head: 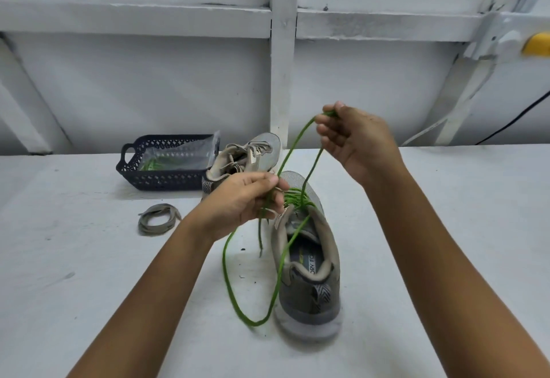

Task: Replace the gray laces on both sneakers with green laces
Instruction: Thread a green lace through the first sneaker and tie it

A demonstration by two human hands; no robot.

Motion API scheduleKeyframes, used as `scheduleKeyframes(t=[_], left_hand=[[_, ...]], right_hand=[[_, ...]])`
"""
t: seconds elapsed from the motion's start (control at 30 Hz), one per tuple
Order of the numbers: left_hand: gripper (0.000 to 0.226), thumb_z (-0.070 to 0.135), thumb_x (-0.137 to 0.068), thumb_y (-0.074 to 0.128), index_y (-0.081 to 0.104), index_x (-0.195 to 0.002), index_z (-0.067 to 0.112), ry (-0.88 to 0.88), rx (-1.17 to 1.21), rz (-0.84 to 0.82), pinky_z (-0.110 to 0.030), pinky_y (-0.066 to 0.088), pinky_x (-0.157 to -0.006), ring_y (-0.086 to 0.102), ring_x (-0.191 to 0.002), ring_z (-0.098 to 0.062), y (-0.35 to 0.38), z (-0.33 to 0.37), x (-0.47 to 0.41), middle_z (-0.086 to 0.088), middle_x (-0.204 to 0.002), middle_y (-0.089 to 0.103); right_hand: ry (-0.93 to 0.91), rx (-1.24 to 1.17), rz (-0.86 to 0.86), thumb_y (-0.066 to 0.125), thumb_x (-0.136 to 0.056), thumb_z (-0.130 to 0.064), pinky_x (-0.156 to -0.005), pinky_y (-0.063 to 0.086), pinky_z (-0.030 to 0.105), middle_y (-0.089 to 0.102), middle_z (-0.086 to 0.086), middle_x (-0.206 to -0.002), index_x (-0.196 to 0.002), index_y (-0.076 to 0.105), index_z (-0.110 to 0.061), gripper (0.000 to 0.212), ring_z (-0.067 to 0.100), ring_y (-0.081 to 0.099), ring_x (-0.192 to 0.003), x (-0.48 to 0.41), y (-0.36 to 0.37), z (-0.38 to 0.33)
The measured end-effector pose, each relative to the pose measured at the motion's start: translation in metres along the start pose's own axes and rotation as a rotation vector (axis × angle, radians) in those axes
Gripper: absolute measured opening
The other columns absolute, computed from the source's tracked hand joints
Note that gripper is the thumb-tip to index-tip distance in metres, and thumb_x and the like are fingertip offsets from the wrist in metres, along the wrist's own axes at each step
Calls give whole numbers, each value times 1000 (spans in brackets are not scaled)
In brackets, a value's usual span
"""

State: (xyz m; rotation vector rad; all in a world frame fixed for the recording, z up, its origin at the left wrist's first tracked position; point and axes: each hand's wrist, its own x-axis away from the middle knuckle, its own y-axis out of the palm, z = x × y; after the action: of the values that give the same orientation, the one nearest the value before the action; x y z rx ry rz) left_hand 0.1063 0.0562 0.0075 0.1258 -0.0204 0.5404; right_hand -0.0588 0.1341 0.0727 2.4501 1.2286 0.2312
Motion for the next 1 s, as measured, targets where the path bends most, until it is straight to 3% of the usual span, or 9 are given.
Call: scheduleKeyframes(t=[0.1, 0.17, 0.27, 0.4, 0.53, 0.83, 0.93, 1.0], left_hand=[[20, 13, -96, 44, 62, -90, 6, 0, -26, 75, -20, 49, -57, 61, -60, -10, -2, -1, -2, 1, -64, 62], [21, 12, -97, 44, 62, -88, 6, 6, -51, 106, -18, 47, -55, 60, -58, -8, 0, 0, -5, 3, -62, 62], [21, 15, -97, 45, 63, -87, 8, 7, -108, 109, -18, 45, -57, 60, -59, -7, 3, 2, -8, 5, -62, 63], [20, 14, -95, 48, 67, -90, 8, -3, -156, 82, -17, 46, -60, 61, -61, -6, 2, 0, -4, 5, -64, 66], [18, 9, -93, 50, 66, -96, 3, -33, -223, 26, -17, 48, -63, 62, -64, -7, -2, -3, 5, 3, -68, 69], [17, 6, -90, 52, 68, -95, 10, -110, -217, -34, -18, 50, -65, 65, -69, -8, -17, -8, 18, -2, -78, 73], [16, 6, -90, 53, 68, -93, 9, -92, -134, 41, -18, 49, -65, 66, -68, -7, -13, -8, 16, -3, -79, 73], [16, 7, -90, 55, 70, -91, 11, -75, -67, 164, -18, 46, -64, 64, -66, -4, -9, -11, 13, 2, -76, 72]], right_hand=[[129, 157, 27, 52, -96, -28, -42, 37, 14, 56, -2, -52, -82, 57, -13, 20, 5, 46, -37, -8, 1, 12], [252, 398, -82, 56, -93, -35, -42, 29, 16, 46, -2, -52, -86, 59, -11, 26, 6, 34, -36, -3, 4, 28], [217, 599, -214, 60, -91, -32, -45, 24, 22, 36, -2, -54, -92, 66, 1, 34, 9, 28, -43, 8, 7, 49], [67, 553, -120, 56, -94, -23, -47, 32, 19, 46, -3, -56, -74, 65, -13, 24, 5, 39, -42, 9, 5, 47], [54, 464, -26, 51, -97, -22, -53, 43, 17, 58, -4, -65, -75, 60, -16, 24, 4, 53, -52, 2, -4, 34], [81, 365, 42, 50, -97, -20, -58, 46, 19, 61, 0, -71, -81, 61, -13, 21, 6, 58, -58, -9, -15, 36], [156, 632, -62, 50, -97, -23, -56, 44, 21, 62, 2, -74, -95, 63, -8, 20, 10, 55, -59, -5, -13, 41], [118, 975, -131, 51, -95, -30, -58, 43, 26, 60, 6, -74, -90, 66, -4, 31, 14, 53, -63, 1, -14, 48]])
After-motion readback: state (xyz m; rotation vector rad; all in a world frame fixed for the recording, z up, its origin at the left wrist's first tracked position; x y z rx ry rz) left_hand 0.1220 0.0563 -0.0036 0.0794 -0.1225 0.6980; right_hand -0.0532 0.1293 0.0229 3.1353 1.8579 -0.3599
